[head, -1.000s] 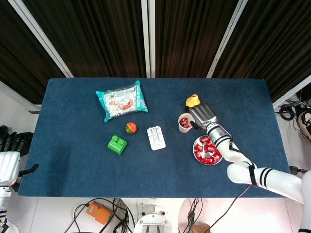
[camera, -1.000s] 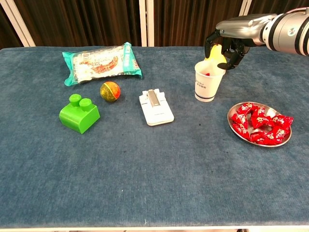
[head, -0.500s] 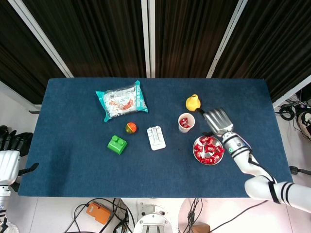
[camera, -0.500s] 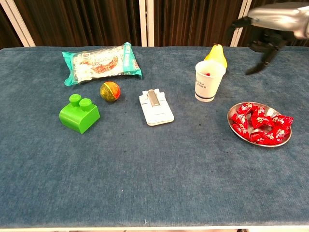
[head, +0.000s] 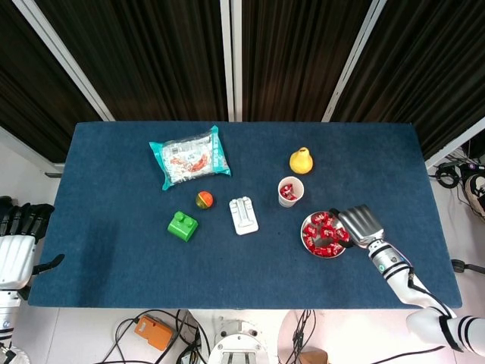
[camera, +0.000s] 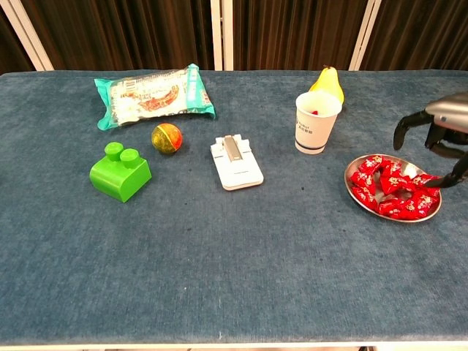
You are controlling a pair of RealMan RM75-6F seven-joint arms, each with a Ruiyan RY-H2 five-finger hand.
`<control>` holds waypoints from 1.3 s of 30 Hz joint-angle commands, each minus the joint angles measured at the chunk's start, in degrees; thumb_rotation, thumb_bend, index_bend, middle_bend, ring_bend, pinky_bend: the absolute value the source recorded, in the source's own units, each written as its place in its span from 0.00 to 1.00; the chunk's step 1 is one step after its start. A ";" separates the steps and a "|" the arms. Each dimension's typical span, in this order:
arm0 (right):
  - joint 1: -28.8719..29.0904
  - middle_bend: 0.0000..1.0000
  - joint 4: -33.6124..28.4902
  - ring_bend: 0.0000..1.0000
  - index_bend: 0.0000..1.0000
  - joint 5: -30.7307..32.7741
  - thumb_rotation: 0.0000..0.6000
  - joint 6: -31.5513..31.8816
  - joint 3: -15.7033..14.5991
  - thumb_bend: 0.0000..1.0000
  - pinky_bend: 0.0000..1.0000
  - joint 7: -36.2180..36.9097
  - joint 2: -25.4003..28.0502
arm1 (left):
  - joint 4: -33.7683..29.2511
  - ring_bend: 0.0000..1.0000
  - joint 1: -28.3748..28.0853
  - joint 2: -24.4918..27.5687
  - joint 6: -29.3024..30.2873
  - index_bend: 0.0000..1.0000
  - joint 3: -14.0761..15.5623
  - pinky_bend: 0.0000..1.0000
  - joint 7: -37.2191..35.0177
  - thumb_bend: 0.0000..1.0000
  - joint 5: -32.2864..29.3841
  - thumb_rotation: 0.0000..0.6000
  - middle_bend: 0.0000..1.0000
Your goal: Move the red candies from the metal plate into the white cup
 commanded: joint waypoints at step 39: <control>9.49 0.93 1.48 1.00 0.60 7.02 1.00 -7.43 15.66 0.65 1.00 2.99 -2.69 | -0.08 0.04 0.86 0.13 0.87 0.14 -0.03 0.00 0.05 0.00 -0.53 1.00 0.14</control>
